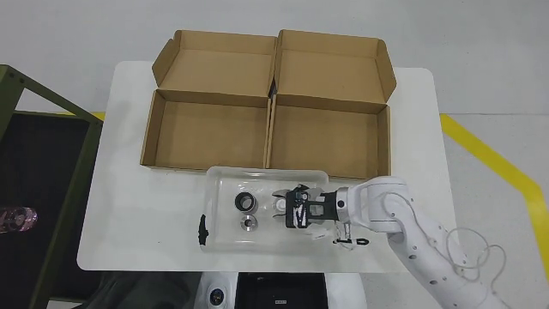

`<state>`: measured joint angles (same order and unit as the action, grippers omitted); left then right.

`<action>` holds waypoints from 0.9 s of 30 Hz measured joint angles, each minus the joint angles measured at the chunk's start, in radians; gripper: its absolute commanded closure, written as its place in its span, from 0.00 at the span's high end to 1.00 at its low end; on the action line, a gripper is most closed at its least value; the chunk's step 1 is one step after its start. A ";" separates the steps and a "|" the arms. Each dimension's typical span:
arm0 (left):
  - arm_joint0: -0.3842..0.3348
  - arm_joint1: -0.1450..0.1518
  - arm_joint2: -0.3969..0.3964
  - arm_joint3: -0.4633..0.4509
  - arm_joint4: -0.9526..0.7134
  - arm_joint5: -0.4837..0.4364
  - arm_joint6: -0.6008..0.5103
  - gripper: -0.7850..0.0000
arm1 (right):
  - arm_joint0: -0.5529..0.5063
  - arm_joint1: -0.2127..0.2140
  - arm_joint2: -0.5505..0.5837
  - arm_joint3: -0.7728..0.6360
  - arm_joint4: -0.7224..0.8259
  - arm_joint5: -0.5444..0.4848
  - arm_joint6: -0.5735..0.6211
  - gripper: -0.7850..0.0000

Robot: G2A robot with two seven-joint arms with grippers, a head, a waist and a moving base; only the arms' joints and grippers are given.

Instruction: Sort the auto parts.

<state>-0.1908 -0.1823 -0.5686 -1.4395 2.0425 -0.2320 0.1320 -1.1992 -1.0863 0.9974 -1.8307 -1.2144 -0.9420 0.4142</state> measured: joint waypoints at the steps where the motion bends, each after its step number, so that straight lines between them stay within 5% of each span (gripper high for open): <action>1: 0.000 0.000 0.000 0.000 0.000 0.000 0.000 1.00 | 0.000 0.001 0.002 -0.002 0.006 -0.004 -0.013 0.00; 27: 0.000 0.000 0.000 0.000 0.000 0.000 0.000 1.00 | 0.005 0.020 0.160 -0.049 0.035 -0.011 -0.368 0.00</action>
<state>-0.1908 -0.1823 -0.5686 -1.4395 2.0425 -0.2320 0.1320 -1.1947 -1.0662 1.1579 -1.8800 -1.1793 -0.9526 0.0463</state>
